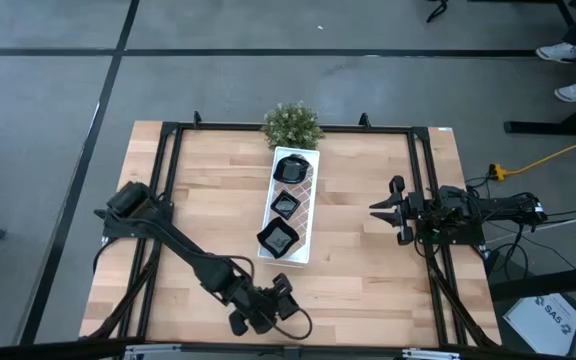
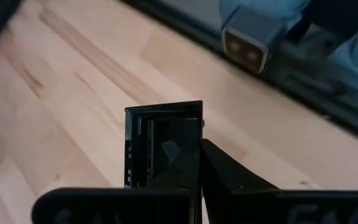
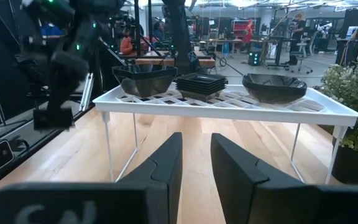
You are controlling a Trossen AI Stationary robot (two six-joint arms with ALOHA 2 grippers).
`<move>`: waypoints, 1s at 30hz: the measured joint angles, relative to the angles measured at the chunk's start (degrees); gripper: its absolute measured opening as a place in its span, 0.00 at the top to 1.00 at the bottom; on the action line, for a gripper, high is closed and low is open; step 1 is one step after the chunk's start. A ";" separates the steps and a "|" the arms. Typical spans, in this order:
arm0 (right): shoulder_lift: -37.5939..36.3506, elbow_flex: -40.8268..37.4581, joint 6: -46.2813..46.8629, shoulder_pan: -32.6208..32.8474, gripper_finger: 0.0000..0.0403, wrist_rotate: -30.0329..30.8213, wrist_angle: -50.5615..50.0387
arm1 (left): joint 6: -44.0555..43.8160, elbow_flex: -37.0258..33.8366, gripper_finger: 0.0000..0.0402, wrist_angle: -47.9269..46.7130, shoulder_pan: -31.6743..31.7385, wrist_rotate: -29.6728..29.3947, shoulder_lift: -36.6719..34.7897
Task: Pick & Place Mini shaped plates
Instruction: Stack the square plate on top of the square plate on the shelf
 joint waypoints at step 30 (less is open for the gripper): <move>-0.02 0.00 0.00 -0.01 0.79 0.00 -0.01 | -7.50 0.00 0.99 -11.08 -0.72 -9.31 -23.97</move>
